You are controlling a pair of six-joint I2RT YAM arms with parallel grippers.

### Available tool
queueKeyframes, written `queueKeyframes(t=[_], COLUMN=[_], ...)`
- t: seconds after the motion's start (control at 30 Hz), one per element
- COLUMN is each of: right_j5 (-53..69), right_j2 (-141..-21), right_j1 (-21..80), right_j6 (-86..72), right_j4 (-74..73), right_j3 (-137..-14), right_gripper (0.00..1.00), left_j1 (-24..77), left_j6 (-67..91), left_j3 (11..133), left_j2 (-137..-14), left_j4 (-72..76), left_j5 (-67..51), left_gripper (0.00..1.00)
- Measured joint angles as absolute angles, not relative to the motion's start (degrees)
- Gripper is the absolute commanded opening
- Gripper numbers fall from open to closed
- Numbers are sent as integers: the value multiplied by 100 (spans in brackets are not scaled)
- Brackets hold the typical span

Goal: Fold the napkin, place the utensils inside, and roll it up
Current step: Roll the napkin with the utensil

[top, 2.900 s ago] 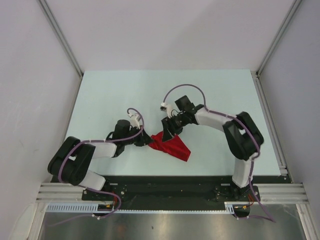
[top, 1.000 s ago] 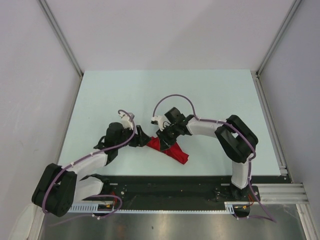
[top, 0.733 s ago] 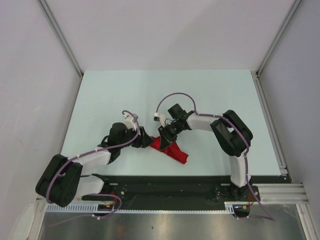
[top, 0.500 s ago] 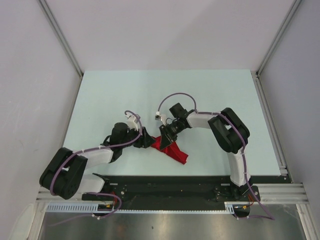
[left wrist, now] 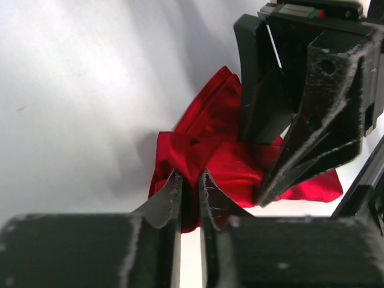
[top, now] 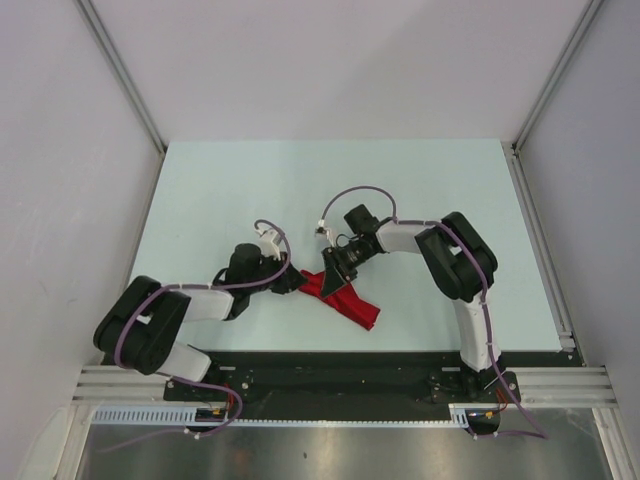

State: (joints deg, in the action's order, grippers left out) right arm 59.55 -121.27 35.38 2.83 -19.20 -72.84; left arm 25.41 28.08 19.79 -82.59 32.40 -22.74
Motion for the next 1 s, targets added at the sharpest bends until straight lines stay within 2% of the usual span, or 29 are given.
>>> queueKeyframes(t=[0.1, 0.27, 0.43, 0.6, 0.77, 1.0], right_j5=[5940, 5159, 3522, 1387, -493, -1798], right_j2=[-12081, -11611, -10283, -9144, -9164, -9734], right_j1=[3524, 3540, 3780, 4893, 6093, 6523], right_j6=[196, 143, 134, 381, 862, 1343], right_j4=[-1979, -2047, -1597, -768, -217, 167], right_j3=[-7303, -7264, -6595, -5747, -5199, -5140], right_gripper=[56, 63, 67, 66, 66, 66], left_j1=[2565, 2569, 2578, 2578, 2576, 2565], left_j6=[2849, 2862, 2912, 3015, 3059, 3057], left_j3=[2078, 2327, 2571, 2827, 3048, 3247], left_j2=[-8361, -8543, -8667, -8792, -8914, -9041], left_j4=[3190, 2998, 2707, 2373, 2099, 1892], left_j5=[-2320, -2423, -2462, -2469, -2523, -2633], left_gripper=[0, 0, 0, 0, 0, 0])
